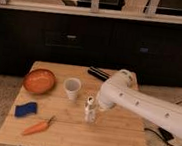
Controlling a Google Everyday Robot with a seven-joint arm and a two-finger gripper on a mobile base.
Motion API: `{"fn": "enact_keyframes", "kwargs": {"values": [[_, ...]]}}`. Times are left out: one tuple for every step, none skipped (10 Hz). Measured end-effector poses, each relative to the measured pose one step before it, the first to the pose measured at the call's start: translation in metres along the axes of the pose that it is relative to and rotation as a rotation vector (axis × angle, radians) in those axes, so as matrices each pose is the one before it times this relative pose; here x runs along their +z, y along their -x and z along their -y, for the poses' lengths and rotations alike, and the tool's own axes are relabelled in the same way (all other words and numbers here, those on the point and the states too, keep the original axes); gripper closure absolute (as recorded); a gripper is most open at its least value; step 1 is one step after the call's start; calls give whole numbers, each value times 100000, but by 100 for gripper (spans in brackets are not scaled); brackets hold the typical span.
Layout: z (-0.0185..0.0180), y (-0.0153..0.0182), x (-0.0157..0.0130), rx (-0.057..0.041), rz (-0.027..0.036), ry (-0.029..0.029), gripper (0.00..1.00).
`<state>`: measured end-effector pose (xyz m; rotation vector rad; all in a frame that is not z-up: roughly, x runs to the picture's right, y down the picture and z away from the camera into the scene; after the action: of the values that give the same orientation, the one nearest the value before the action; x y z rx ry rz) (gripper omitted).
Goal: Knock the bottle over
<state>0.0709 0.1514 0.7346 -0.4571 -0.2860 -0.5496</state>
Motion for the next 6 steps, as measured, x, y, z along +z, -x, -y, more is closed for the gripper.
{"fn": "enact_keyframes", "kwargs": {"values": [[358, 214, 214, -1318, -40, 46, 94], [643, 690, 320, -1701, 726, 55, 94], [389, 225, 117, -738, 446, -136, 94], [90, -120, 87, -734, 114, -13, 94], [293, 55, 196, -1352, -301, -76, 94], [787, 838, 340, -1771, 507, 1, 94]]}}
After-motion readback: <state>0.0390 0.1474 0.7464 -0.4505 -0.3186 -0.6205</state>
